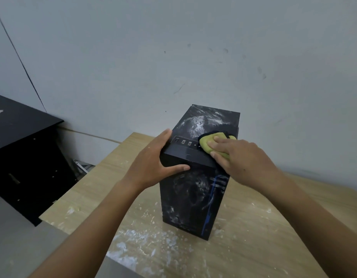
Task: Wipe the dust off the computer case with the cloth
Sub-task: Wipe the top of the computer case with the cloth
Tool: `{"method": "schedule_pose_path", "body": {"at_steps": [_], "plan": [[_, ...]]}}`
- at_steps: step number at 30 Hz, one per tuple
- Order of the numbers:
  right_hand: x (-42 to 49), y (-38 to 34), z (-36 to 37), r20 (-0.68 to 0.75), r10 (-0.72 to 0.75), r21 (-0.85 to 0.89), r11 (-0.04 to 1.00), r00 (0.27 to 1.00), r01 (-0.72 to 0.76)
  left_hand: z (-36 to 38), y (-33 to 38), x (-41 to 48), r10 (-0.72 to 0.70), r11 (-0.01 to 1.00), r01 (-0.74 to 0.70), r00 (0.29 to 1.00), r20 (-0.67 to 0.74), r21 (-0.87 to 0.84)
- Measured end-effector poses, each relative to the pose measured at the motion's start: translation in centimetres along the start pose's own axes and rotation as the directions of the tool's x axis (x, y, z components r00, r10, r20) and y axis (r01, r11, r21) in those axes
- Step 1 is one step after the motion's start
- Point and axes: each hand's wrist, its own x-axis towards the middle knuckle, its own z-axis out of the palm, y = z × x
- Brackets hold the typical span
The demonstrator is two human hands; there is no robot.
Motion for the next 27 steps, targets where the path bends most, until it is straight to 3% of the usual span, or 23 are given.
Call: {"method": "schedule_pose_path", "body": {"at_steps": [4,11,15,21,27], "plan": [[-2.2,-1.6,-0.4,-0.016,-0.006,0.06,0.998,1.0,0.007,1.2,-0.6,-1.1,-0.12,0.961,0.114,0.993,-0.008,-0.251],[0.3,-5.8,0.3,-0.078,0.106,-0.128,0.985,0.991,-0.115,4.2,-1.1,-1.7,-0.271,0.803,0.216,0.962,-0.018,-0.556],[0.4,-8.2,1.4,-0.112,0.112,-0.149,0.98,0.987,-0.128,4.6,-1.3,-1.8,-0.257,0.777,0.19,0.966,-0.027,-0.6],[-2.7,-7.4,1.0,-0.072,0.107,0.009,0.994,0.992,-0.107,3.9,-1.9,-1.0,-0.17,0.79,0.128,0.985,-0.013,-0.599],[-4.2,-6.9,0.7,-0.103,0.282,0.028,0.959,0.954,-0.281,3.5,-2.1,-0.6,-0.101,0.772,0.082,0.995,0.005,-0.63]]}}
